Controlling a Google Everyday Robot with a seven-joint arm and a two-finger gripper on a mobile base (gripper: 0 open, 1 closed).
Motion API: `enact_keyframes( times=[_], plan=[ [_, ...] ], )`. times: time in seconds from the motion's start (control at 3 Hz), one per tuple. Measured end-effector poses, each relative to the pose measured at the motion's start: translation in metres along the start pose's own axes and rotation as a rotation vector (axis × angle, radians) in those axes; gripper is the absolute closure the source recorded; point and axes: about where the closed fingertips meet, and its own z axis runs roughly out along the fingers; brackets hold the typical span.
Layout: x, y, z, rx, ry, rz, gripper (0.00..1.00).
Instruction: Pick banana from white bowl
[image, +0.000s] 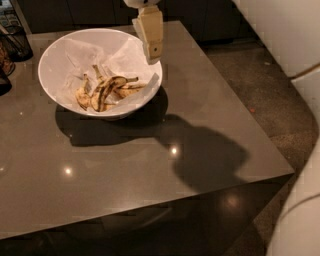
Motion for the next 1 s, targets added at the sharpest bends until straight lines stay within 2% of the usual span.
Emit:
enact_keyframes(
  times=[0.33,0.67,1.0],
  plan=[
    [-0.004,-0.005,0.009,0.015,-0.053,-0.022,0.00],
    [-0.007,-0.005,0.025,-0.005,-0.105,-0.045,0.00],
    [-0.011,-0.007,0.047,-0.049,-0.149,-0.070,0.00]
  ],
)
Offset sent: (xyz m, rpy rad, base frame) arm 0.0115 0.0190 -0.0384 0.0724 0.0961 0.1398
